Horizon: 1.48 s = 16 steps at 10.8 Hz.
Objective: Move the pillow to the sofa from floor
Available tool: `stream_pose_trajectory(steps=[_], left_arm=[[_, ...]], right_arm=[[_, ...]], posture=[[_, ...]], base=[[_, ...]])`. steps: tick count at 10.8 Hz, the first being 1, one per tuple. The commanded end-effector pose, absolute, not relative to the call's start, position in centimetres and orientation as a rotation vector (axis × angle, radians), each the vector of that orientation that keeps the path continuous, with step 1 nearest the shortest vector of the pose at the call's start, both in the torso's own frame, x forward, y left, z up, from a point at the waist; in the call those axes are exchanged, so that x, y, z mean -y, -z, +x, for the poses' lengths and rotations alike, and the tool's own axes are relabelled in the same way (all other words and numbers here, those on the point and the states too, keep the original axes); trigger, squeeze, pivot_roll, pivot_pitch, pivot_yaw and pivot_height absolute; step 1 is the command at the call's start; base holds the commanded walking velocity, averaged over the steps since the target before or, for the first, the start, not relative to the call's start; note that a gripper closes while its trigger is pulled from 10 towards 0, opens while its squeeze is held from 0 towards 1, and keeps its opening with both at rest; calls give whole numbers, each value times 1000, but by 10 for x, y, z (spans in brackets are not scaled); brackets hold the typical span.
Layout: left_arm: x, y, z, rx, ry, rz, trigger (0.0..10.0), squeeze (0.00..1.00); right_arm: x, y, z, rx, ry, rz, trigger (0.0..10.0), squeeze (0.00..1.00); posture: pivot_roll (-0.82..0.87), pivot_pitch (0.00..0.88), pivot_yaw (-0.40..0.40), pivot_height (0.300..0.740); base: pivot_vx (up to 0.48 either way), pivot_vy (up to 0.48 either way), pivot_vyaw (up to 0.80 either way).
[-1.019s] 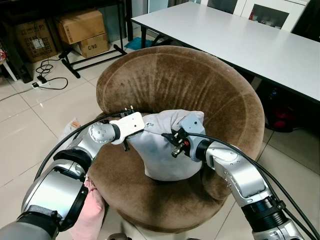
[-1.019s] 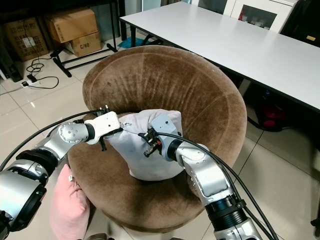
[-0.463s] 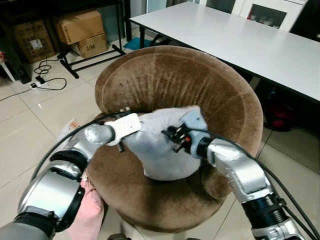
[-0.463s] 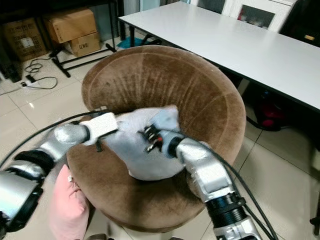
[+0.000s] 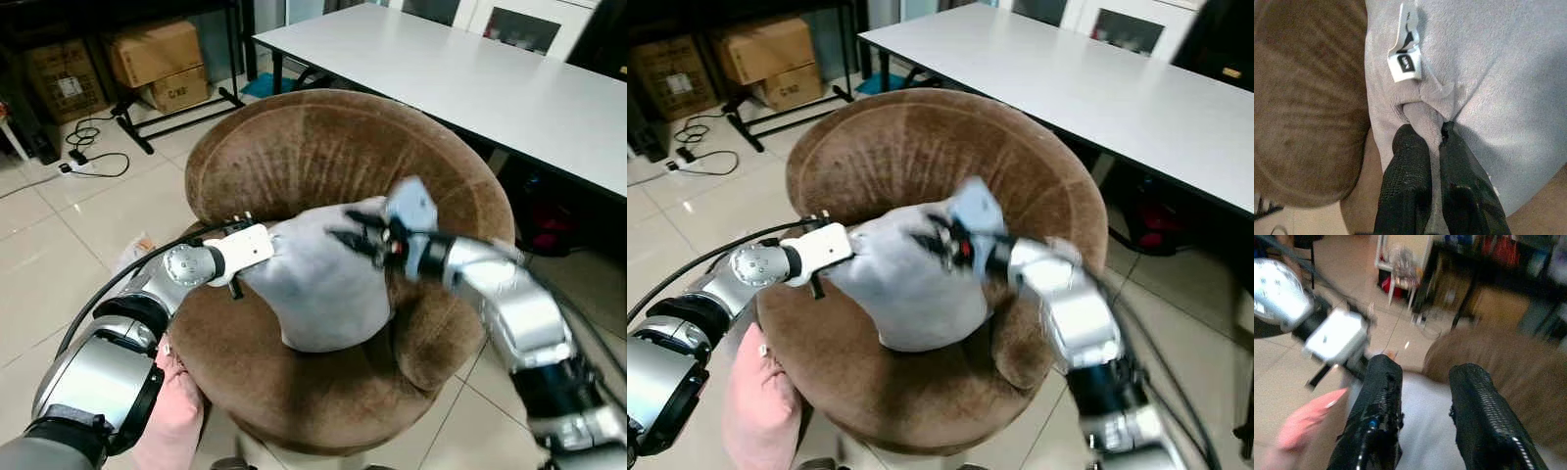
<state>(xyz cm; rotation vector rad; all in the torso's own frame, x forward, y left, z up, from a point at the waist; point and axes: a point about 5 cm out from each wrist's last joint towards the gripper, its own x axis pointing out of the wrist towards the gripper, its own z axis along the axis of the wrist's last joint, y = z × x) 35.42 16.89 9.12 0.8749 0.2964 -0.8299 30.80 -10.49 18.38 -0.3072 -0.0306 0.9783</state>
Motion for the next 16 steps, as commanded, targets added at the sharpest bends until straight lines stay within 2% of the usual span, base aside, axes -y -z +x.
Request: stream_pose_trajectory(steps=[1, 3, 5, 8, 9, 14, 15, 16], left_arm=[[-167, -88, 352, -313, 870, 905, 0, 0], [-162, -91, 353, -294, 909, 955, 0, 0], [-160, -90, 351, -287, 948, 976, 0, 0], [-150, -85, 346, -280, 1030, 996, 0, 0], [-143, -84, 344, -265, 1072, 1009, 0, 0], [-136, -76, 334, -232, 1163, 1047, 0, 0], [-139, -74, 332, -246, 1160, 1051, 0, 0], [-144, -72, 332, -268, 1143, 1058, 0, 0]], right_arm=[[99, -190, 307, 79, -1028, -409, 10000, 1000], [93, -174, 308, -6, -1152, -728, 10000, 1000], [95, -158, 319, -96, -1163, -990, 10000, 1000], [83, -163, 336, -75, -1112, -1133, 10000, 1000], [85, -151, 337, -148, -1146, -1230, 10000, 0], [114, -98, 336, -424, -1057, -1323, 10000, 0], [119, -98, 336, -416, -1060, -1351, 10000, 0], [115, -109, 339, -380, -1051, -1215, 10000, 0]], posture=[[-90, 0, -29, 740], [-82, 0, -32, 740], [-76, 0, -37, 740], [-64, 0, -48, 740], [-67, 0, -47, 740], [-54, 0, -59, 740], [-54, 0, -59, 740], [-56, 0, -57, 740]], base=[[0, 0, 0], [0, 0, 0], [0, 0, 0], [0, 0, 0], [0, 0, 0], [0, 0, 0], [0, 0, 0], [0, 0, 0]])
